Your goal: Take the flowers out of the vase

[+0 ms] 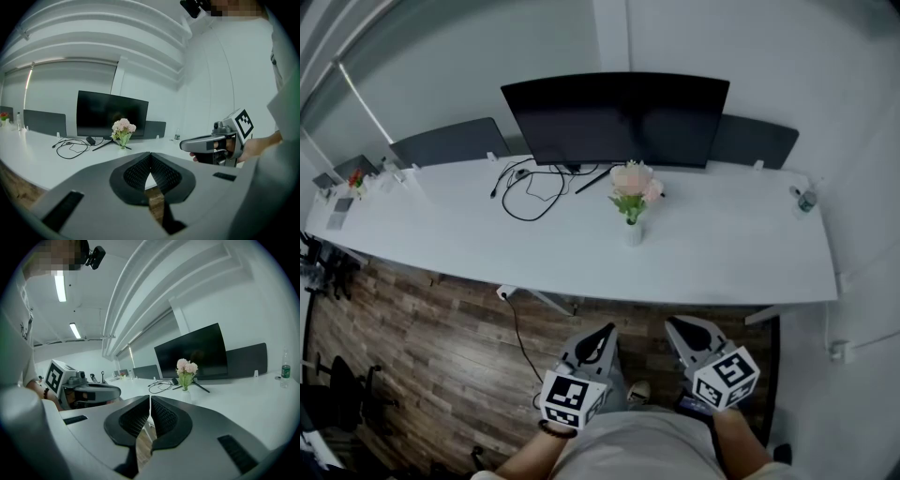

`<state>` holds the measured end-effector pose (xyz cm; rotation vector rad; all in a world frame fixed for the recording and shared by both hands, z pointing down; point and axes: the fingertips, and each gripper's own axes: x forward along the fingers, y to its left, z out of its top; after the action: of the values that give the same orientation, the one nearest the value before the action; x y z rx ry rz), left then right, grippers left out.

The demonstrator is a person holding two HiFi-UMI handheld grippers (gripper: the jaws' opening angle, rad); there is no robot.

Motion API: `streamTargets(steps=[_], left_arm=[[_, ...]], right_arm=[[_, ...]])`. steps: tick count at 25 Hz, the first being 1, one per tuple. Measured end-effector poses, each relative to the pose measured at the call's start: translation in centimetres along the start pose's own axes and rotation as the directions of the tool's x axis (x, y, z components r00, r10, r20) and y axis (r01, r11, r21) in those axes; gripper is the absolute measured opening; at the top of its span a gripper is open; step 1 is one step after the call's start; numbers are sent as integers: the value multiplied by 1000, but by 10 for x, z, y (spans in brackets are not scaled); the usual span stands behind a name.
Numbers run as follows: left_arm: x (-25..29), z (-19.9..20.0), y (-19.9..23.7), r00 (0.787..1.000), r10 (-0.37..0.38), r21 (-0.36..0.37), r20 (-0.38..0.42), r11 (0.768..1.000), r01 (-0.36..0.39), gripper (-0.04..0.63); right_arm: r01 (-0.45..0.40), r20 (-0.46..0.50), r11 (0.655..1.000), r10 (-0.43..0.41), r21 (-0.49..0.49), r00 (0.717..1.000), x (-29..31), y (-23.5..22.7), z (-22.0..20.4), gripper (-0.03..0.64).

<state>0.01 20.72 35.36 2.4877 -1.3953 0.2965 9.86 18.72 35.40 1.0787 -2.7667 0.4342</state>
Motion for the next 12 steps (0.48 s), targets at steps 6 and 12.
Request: streamTargets(steps=[6, 12], left_arm=[[25, 8, 21, 999, -10, 12, 30, 1000, 10, 3], [59, 23, 50, 999, -37, 18, 31, 999, 37, 3]], right_arm=[[3, -3, 1000, -3, 2, 1000, 26, -16, 7, 32], [31, -9, 999, -31, 14, 999, 60, -44, 19, 32]])
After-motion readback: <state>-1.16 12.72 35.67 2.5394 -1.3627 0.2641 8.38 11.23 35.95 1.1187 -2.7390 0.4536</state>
